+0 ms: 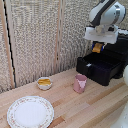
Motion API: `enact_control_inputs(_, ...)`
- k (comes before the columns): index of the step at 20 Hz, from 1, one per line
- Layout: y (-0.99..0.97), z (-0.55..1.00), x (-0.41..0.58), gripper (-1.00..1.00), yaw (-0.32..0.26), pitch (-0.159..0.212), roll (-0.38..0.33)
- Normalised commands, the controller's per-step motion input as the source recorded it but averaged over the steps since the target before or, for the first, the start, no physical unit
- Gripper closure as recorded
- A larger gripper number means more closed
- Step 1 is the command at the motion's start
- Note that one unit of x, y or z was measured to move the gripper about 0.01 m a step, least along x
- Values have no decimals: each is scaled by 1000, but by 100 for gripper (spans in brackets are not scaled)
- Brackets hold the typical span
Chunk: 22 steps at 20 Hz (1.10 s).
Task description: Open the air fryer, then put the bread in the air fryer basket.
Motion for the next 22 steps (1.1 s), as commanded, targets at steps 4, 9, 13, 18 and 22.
enact_control_inputs(4,-464,-314,211,100,-76,5,92)
enact_control_inputs(9,-573,-281,228,100,-60,4,65)
enact_control_inputs(13,-416,-255,244,100,-54,-6,56)
enact_control_inputs(18,-202,-270,101,100,-67,-1,10)
enact_control_inputs(22,-155,-289,9,-100,-50,-35,-13)
